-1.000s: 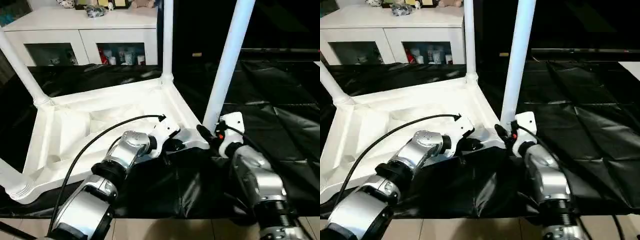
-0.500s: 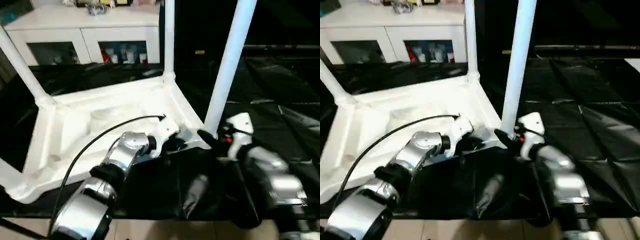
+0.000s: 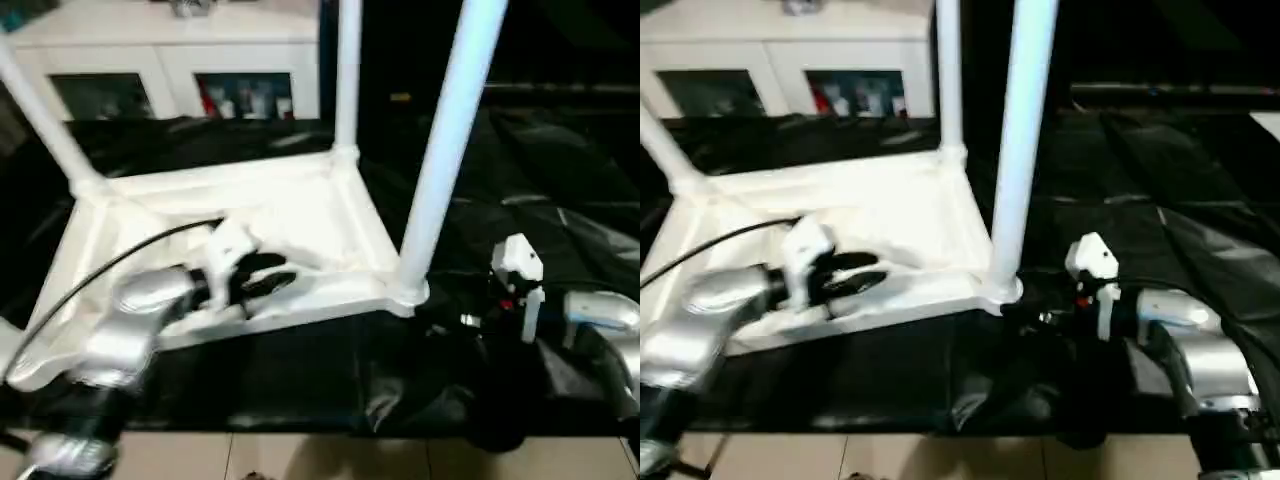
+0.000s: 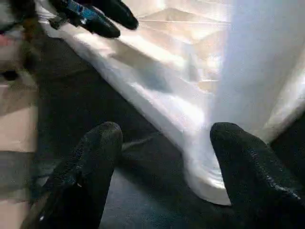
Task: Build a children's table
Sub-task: Rotate table base
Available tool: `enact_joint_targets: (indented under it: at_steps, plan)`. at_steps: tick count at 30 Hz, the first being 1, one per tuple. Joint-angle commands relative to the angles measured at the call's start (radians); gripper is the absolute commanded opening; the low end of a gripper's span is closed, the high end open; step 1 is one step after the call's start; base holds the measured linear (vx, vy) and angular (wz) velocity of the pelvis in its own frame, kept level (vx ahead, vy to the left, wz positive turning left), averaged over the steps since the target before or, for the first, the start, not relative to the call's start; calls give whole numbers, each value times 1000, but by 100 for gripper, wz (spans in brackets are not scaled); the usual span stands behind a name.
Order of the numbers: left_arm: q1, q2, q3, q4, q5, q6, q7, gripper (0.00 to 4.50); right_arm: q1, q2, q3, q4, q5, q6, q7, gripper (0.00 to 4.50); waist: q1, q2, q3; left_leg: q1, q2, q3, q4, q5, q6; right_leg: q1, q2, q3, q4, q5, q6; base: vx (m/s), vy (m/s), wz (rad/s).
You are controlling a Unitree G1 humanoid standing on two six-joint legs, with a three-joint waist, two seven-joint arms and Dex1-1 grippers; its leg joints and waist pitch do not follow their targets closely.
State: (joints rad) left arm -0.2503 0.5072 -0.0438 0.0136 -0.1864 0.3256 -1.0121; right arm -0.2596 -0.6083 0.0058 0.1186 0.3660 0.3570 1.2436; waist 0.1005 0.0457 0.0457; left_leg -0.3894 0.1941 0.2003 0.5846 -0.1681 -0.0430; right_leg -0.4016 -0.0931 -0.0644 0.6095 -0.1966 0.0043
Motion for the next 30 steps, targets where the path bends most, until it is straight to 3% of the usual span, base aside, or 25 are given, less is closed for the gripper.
enact_joint_targets:
  at_steps: [1,4,5,9,10,12,16,18,20,23,30]
  plan:
    - [33,29,35,-71,-47,63,-29,209,7,-26,-4,-33,34,38,44,328,-1,-14,-49,23,48,-21,-77,-291,42,35,-47,39,-80,-304,-205,0,0,0]
    - [116,88,75,-160,-92,143,-51,237,13,-49,4,-56,74,84,86,328,3,-17,-45,27,45,-22,-77,-325,24,30,-50,43,-88,-364,-184,0,0,0]
    - [154,115,92,-201,-109,185,-60,246,3,-29,14,-53,76,83,73,328,2,-26,-46,26,46,-24,-79,-325,20,32,-52,42,-84,-373,-179,0,0,0]
    - [221,160,125,-266,-131,249,-74,279,-24,52,41,-32,56,59,6,328,-8,-25,-45,24,41,-25,-81,-312,10,26,-49,44,-84,-358,-176,0,0,0]
    - [245,179,134,-290,-142,275,-71,279,-38,100,58,-13,39,50,-37,328,-9,-24,-46,30,41,-25,-82,-322,5,23,-46,44,-87,-358,-174,0,0,0]
    - [291,223,165,-331,-158,325,-62,291,-81,243,81,66,20,47,-160,302,-19,-24,-48,27,38,-26,-84,-324,-9,22,-45,43,-79,-325,-186,0,0,0]
    - [334,270,186,-358,-165,371,-65,328,-111,363,94,136,6,25,-260,263,-24,-23,-49,32,38,-26,-86,-337,-25,19,-42,45,-77,-307,-187,0,0,0]
    - [344,281,190,-364,-162,378,-62,342,-122,401,90,160,-4,8,-308,252,-16,-16,-50,41,39,-22,-86,-324,-35,15,-39,48,-75,-264,-186,0,0,0]
    - [353,284,197,-371,-156,384,-49,353,-146,468,61,212,-26,-26,-430,238,-17,-16,-52,35,37,-24,-90,-314,-44,20,-39,47,-70,-244,-186,0,0,0]
    - [356,278,195,-378,-157,389,-23,379,-180,533,1,278,-41,-65,-592,209,-19,-15,-50,38,35,-23,-91,-330,-60,17,-39,49,-70,-243,-178,0,0,0]
    - [384,258,188,-359,-131,368,45,424,-263,577,-127,422,-54,-172,-879,157,-21,-14,-53,41,31,-24,-90,-351,-82,18,-38,50,-70,-258,-152,0,0,0]
